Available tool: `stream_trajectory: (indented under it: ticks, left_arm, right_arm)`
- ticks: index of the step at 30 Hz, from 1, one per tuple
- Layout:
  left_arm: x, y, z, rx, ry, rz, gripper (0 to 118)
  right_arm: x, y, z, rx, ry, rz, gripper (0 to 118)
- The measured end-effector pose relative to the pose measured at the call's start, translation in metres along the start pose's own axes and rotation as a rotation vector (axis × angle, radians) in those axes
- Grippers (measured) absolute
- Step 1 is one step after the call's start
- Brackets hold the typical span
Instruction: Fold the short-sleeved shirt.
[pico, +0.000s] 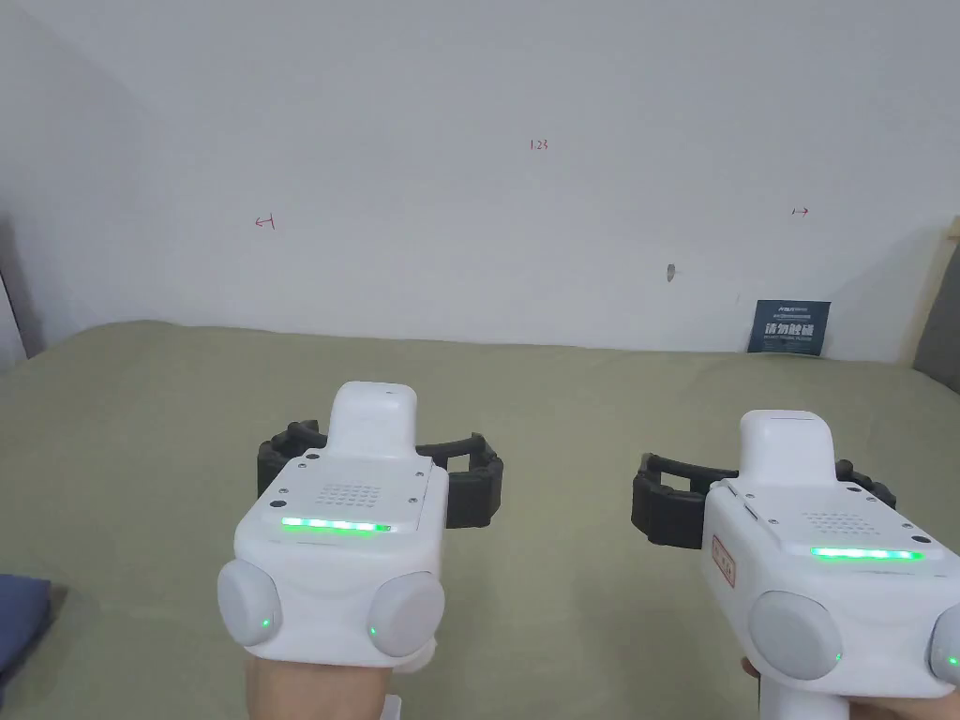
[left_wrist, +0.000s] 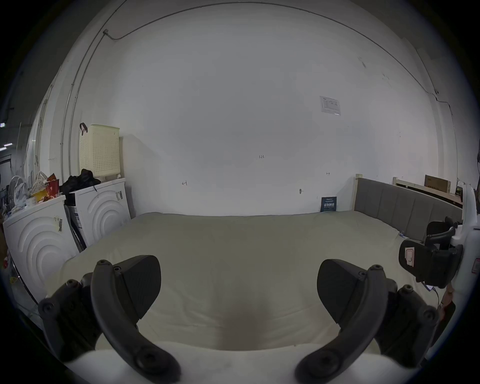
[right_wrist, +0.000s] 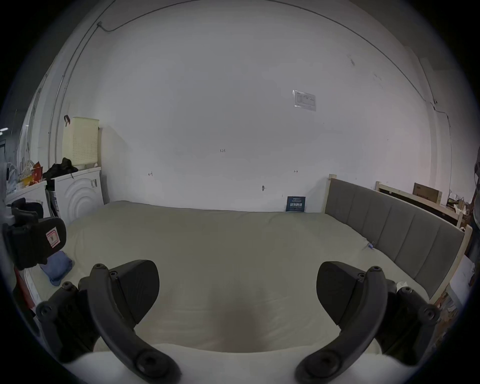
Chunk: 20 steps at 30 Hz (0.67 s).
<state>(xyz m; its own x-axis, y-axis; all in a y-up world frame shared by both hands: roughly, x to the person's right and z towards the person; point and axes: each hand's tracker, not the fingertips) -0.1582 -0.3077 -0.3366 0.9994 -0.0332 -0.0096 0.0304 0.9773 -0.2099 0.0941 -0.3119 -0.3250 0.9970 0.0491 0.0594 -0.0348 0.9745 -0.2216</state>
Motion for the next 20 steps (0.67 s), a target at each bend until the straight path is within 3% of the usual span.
stream_trajectory:
  ticks: [20]
  left_arm:
    - [0.0024, 0.0005, 0.0017, -0.008, -0.019, 0.005, 118]
  right_arm:
    - [-0.0007, 0.0021, 0.0021, 0.055, -0.031, 0.024, 118]
